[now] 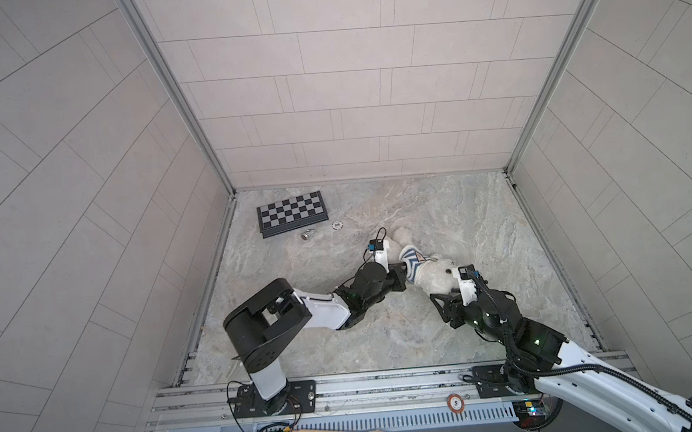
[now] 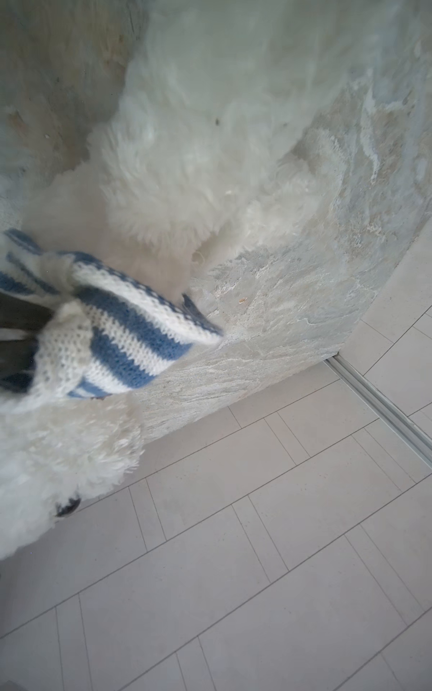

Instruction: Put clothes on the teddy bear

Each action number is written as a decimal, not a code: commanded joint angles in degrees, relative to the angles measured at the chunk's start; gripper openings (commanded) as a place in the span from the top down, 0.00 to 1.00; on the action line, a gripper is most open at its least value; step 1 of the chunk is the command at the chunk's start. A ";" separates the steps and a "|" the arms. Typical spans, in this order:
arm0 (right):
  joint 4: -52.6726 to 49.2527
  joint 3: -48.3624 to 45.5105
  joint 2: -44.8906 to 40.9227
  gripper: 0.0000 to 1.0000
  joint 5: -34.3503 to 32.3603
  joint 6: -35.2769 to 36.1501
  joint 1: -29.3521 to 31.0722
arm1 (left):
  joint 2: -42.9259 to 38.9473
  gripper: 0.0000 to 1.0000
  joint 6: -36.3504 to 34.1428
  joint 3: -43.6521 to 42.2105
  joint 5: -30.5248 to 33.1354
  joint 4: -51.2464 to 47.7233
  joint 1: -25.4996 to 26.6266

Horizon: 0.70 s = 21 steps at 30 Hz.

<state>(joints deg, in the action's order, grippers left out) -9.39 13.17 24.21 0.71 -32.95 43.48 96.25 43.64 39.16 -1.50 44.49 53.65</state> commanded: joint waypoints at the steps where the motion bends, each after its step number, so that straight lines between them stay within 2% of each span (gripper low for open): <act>1: -2.47 3.95 -2.90 0.40 3.29 3.64 0.37 | -5.45 1.00 -11.18 -0.33 -0.07 -12.99 1.12; 5: -5.99 8.72 -3.35 0.37 4.24 5.75 0.37 | -11.87 1.00 -22.27 1.91 3.62 -27.70 3.93; 9: -6.52 13.70 -0.25 0.34 5.62 7.20 0.30 | -17.16 1.00 -30.45 2.55 7.82 -37.47 7.07; 16: -7.51 23.86 10.82 0.33 7.36 13.12 -0.30 | -25.84 1.00 -38.38 -0.96 13.22 -42.90 11.54; 21: -1.84 25.22 14.48 0.31 17.21 18.04 -1.02 | -31.88 1.00 -45.35 -0.89 13.36 -46.50 13.76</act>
<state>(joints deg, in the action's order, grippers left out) -14.59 37.85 38.74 11.40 -19.46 42.65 67.44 4.93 38.48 10.24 1.41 66.59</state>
